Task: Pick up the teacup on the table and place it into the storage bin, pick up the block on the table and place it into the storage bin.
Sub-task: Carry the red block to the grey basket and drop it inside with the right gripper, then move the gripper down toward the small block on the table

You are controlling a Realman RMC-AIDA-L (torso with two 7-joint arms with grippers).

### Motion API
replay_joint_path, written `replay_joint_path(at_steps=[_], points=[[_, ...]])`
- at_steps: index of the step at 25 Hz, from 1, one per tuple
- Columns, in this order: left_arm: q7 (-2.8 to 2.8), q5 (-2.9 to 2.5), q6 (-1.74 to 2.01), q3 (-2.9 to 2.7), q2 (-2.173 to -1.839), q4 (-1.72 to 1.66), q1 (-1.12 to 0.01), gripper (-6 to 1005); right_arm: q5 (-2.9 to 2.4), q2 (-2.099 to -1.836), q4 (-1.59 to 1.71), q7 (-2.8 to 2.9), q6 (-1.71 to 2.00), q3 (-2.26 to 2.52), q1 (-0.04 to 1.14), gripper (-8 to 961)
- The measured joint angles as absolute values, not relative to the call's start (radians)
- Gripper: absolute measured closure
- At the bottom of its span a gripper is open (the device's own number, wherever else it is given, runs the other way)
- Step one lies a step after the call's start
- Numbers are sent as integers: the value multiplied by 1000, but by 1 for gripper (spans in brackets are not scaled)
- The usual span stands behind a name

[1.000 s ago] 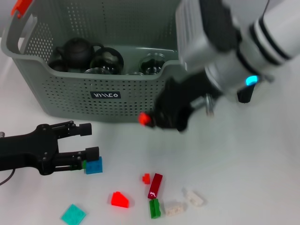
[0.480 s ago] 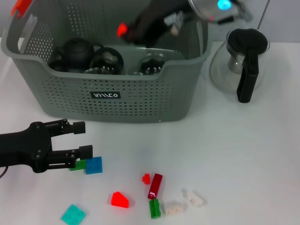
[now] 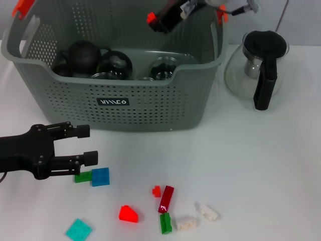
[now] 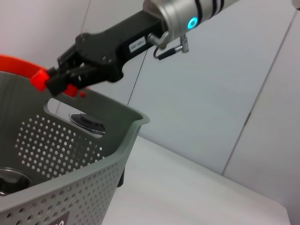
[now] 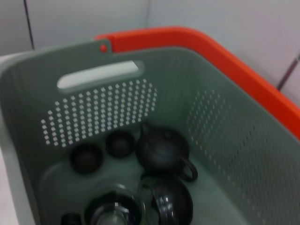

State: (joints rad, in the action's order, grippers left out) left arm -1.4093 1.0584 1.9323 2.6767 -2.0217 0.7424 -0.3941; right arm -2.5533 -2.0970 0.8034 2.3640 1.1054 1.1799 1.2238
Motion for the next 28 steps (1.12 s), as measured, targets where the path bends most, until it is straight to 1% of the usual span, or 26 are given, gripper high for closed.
replay_joint_path(at_steps=[8,16,18,22,27,28], points=[[-1403,1057,1916,2677,-2021,744,-395,192,-2544,-2097,787,2375,1079,1177,1204,821],[-1407,1044,1903,2673,-2020,746,-401,191,-2535,-2100,814,2360,1007,1192,1192,598],[-1407,1043,1900,2673,-2020,746,-401,190,-2519,-2100,854,2357,999,1195,1174,523],[-1408,1035,1885,2674,-2019,753,-402,190,-2387,-2097,1001,2329,1046,1217,1085,374],[-1408,1024,1880,2674,-2018,756,-402,191,-2197,-2097,1216,2283,1242,1221,931,137],[-1408,1020,1881,2674,-2016,757,-402,191,-2181,-2096,1251,2283,1277,1220,911,135]])
